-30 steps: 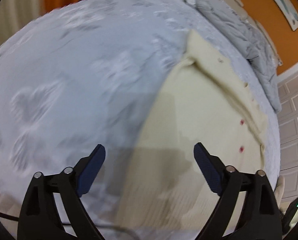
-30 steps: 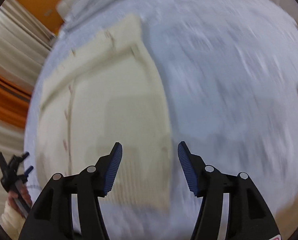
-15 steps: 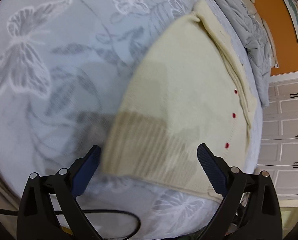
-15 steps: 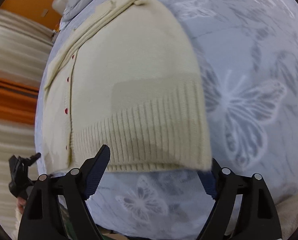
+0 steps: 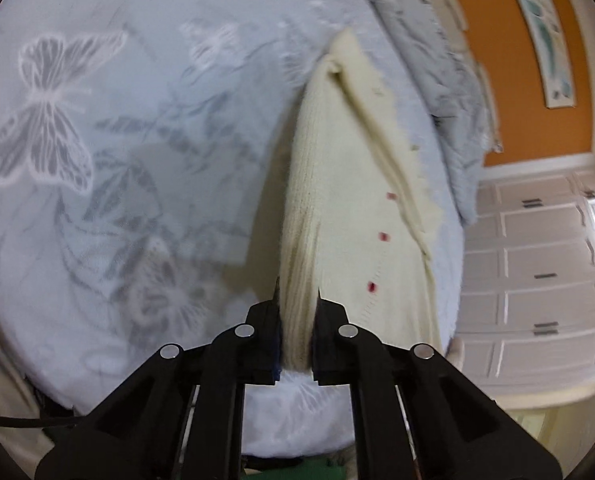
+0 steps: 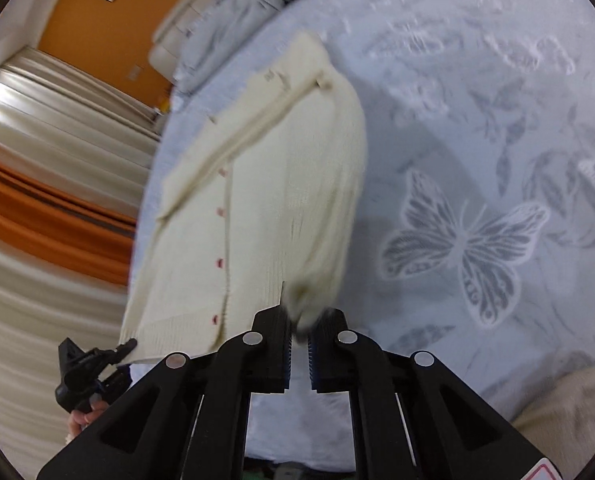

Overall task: Fold small clothes
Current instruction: 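Grasp the ribbed hem with both tools and lift it, then fold the hem up onto the collar with both tools and release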

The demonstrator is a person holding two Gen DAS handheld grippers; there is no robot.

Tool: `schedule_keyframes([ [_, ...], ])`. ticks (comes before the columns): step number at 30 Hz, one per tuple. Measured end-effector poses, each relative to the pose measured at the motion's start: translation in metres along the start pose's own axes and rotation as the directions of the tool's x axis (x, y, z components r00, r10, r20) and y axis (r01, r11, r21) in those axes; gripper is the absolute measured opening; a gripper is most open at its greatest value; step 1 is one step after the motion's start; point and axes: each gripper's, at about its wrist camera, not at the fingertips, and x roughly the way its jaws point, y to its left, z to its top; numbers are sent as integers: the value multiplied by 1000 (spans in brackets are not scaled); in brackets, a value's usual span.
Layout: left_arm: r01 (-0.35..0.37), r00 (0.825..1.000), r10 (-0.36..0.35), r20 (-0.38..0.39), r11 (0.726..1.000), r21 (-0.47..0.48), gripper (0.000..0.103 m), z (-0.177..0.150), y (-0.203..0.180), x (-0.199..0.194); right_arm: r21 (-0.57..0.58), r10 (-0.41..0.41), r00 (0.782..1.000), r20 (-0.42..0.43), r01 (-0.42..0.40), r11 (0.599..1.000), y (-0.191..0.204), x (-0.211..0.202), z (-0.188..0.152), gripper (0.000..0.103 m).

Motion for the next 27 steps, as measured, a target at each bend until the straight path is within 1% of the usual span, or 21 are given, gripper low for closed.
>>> schedule_keyframes([
  [2,14,1000,-14,2,1000,24,8,-5,-6,-16,-12,12,1000,8,-12,1000,2,-17,-4,6],
  [4,15,1000,-14,-13,998,61,8,-15,-12,-33,-31,9,1000,1,-9,999,0,-35,-12,6],
  [6,-2,999,6,-31,994,114,8,-35,-16,-52,-58,1,999,-32,-3,998,1,-55,-27,6],
  [7,-9,999,15,-44,991,136,8,-48,-16,-63,-80,-9,998,-58,4,997,1,-67,-41,6],
  [8,-6,998,14,-56,990,138,8,-55,-16,-69,-90,-13,997,-76,6,996,1,-74,-51,6],
  [9,17,996,-7,-85,992,123,8,-73,-11,-85,-101,-16,995,-100,6,995,1,-84,-66,6],
  [10,28,995,-17,-96,993,116,8,-81,-6,-97,-110,-14,992,-124,0,994,2,-97,-81,6],
  [12,29,994,-17,-108,993,112,8,-103,-10,-122,-103,14,988,-155,-31,994,7,-123,-105,6],
  [14,49,994,-38,-98,993,110,8,-112,-19,-140,-99,45,989,-138,-59,993,21,-143,-111,6],
  [16,71,996,-62,-65,988,140,8,-104,-42,-150,-132,66,994,-84,-77,988,38,-157,-97,6],
  [17,78,996,-72,-44,984,162,8,-94,-54,-150,-154,90,995,-40,-96,983,49,-162,-79,6],
  [19,118,993,-122,5,968,224,8,-58,-81,-139,-180,136,990,25,-129,975,59,-158,-41,6],
  [20,104,993,-115,31,964,243,8,-43,-90,-131,-185,151,987,63,-137,973,61,-149,-15,6],
  [21,84,993,-104,61,959,272,8,-18,-102,-115,-192,154,984,85,-135,972,63,-136,9,6],
  [22,54,993,-82,90,958,281,9,4,-110,-97,-201,147,984,106,-123,972,63,-113,38,6],
  [23,38,993,-67,93,959,280,9,16,-113,-85,-189,139,983,116,-115,975,61,-96,58,8],
  [24,15,994,-46,102,959,284,9,38,-119,-59,-168,134,984,113,-114,979,56,-75,77,8],
  [25,-20,992,-16,126,960,279,11,52,-121,-41,-150,122,987,105,-105,983,51,-53,95,12],
  [26,-56,991,19,133,959,277,13,65,-121,-18,-123,74,991,107,-61,991,45,-22,115,17],
  [27,-90,992,64,105,959,270,14,80,-117,12,-110,33,993,113,-20,994,42,-9,124,21],
])
